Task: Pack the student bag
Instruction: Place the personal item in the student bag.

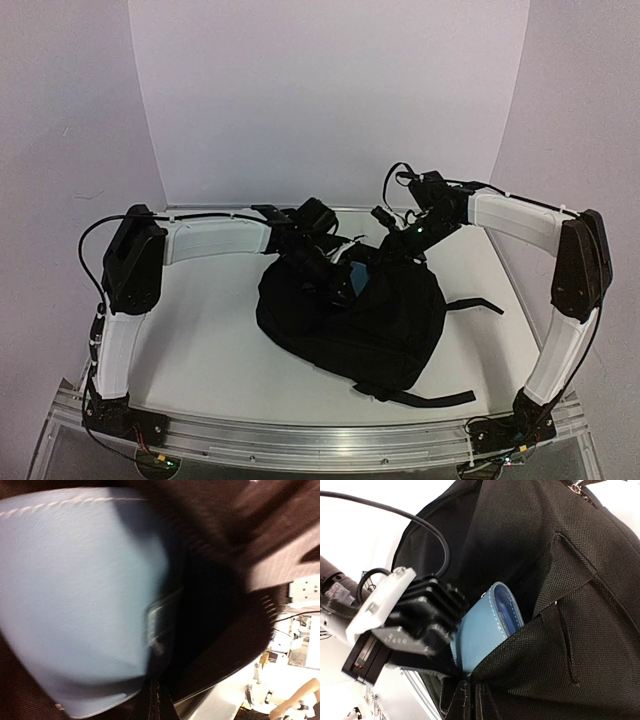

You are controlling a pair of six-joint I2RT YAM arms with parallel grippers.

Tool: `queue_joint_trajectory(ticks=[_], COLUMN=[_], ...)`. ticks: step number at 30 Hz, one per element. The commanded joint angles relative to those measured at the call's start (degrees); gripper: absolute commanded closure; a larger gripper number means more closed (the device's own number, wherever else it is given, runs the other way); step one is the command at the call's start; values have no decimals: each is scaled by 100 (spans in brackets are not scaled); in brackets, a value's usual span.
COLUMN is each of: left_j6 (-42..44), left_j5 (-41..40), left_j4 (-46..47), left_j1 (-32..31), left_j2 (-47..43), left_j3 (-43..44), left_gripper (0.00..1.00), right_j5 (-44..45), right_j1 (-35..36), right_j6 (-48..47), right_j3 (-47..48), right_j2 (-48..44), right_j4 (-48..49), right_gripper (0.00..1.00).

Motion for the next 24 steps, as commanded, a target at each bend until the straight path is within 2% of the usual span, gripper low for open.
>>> queue_joint_trajectory(ticks=[1,3,8,11,16,24], left_j6=[-151,-173,-374,-408,-125,-85], left_j5=[278,64,-453,-741,-844,-593], left_j4=[402,505,904,853,424,457], left_j1=[24,38,321,583,695,674], left_j2=[52,-189,-1109,-1244,-853,-199], left_j3=[672,435,-518,-752,-301,164], left_gripper=[96,86,52,40,39,47], right_j5=[-253,-217,-236,-252,-271,-284], right_j1=[53,53,49,52,52,53], right_j6=[-116,-123,-125,-132,-125,-141], right_j3=[226,217,139,107,144,205], right_j2=[-65,-91,-113,-116,-93,-51], right_j4=[171,166,174,183,184,188], right_gripper=[100,100,100,100,100,100])
